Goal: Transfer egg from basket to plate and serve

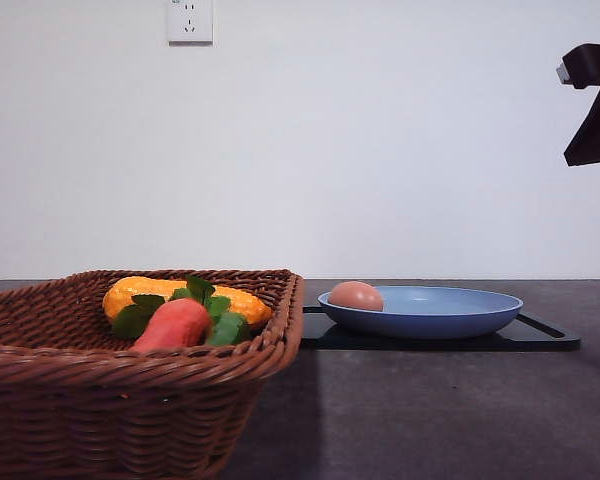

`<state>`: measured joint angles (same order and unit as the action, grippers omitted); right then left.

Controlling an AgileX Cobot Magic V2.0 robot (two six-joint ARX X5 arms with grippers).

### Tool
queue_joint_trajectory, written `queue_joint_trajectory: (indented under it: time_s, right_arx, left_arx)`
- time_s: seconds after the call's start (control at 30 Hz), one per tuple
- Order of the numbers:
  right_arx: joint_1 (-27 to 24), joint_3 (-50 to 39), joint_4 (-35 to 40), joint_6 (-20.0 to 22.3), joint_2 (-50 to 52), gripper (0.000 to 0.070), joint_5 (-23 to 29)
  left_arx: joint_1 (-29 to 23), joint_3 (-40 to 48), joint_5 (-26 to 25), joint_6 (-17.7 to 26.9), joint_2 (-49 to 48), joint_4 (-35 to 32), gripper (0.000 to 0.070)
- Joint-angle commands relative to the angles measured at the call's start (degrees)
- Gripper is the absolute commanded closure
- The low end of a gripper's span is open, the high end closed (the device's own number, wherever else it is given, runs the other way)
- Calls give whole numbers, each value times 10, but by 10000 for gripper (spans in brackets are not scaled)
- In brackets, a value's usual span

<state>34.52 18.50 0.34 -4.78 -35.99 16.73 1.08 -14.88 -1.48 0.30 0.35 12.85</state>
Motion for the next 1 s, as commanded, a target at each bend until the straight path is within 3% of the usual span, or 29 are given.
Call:
queue_joint_trajectory:
  time_s: [0.0,0.4,0.97]
  right_arx:
    - [5,7,6,-6,-2,700,2]
    - [5,7,6,-6,-2,700,2]
    - [5,7,6,-6,-2,700,2]
  left_arx:
    - [-9,23,0,-2,-2,-23,700]
    - [-20,145,0,-20,-2,-22,700]
    - [-20,147,0,-21,-2,-25,700]
